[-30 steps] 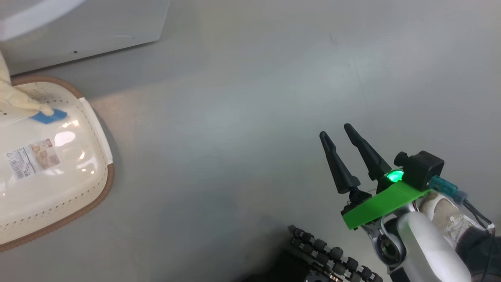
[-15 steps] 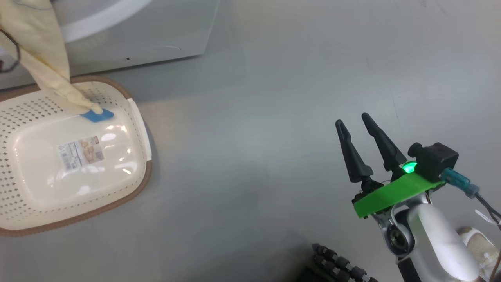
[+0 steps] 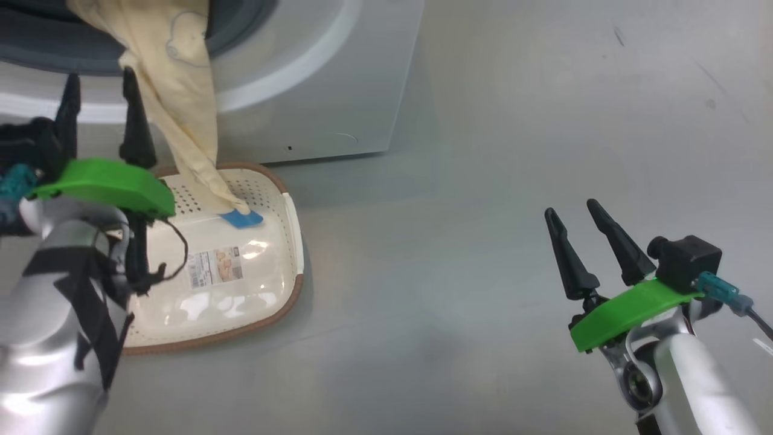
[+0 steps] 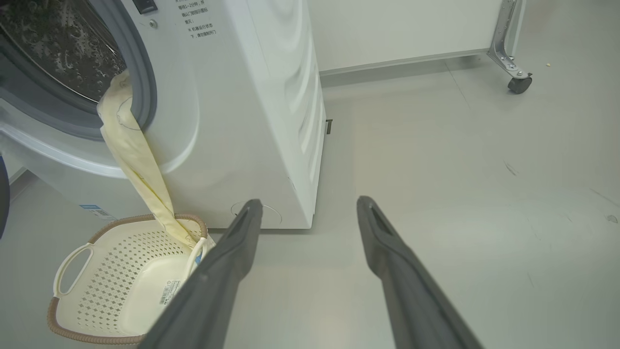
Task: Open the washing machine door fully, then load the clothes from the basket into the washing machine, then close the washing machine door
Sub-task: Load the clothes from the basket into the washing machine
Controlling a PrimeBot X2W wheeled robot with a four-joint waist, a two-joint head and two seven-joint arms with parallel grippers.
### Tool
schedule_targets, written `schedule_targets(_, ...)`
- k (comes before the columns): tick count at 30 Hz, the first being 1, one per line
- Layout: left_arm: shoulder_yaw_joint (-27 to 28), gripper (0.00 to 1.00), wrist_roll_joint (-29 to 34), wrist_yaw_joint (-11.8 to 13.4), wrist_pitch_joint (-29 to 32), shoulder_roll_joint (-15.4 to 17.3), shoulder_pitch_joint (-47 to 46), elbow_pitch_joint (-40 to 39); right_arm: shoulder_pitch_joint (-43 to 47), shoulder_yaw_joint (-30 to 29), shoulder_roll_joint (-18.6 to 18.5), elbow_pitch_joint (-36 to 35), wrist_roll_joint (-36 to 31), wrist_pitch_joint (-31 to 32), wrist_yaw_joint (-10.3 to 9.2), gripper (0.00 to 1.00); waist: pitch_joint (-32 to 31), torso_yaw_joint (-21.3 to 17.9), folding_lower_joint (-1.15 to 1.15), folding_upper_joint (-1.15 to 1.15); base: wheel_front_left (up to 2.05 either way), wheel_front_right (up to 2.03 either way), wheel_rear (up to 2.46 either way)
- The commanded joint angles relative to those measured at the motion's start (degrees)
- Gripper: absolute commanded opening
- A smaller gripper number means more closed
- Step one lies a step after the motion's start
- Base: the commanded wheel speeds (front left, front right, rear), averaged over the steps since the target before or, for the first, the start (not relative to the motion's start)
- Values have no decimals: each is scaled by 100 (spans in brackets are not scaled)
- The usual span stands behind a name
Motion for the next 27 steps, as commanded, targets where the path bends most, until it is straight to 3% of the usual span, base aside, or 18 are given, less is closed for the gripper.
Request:
schedule_targets(1,267,100,88,56,-31,147,108,-283,44,15,-64,-221,-82,45,-1,100,-296,299,0,0,0,0,0)
schedule_targets(17,831,100,831,481,-31,-237,2920,-1972,654,-470,-64,-761,-499,721,-1,100,-1434,924,0,0,0,0,0)
schedule_targets(27,890,100,1003,568,-31,-356,3790,-2398,854,-521,-64,-992,-554,965,-1,100,-1730,1070,0,0,0,0,0)
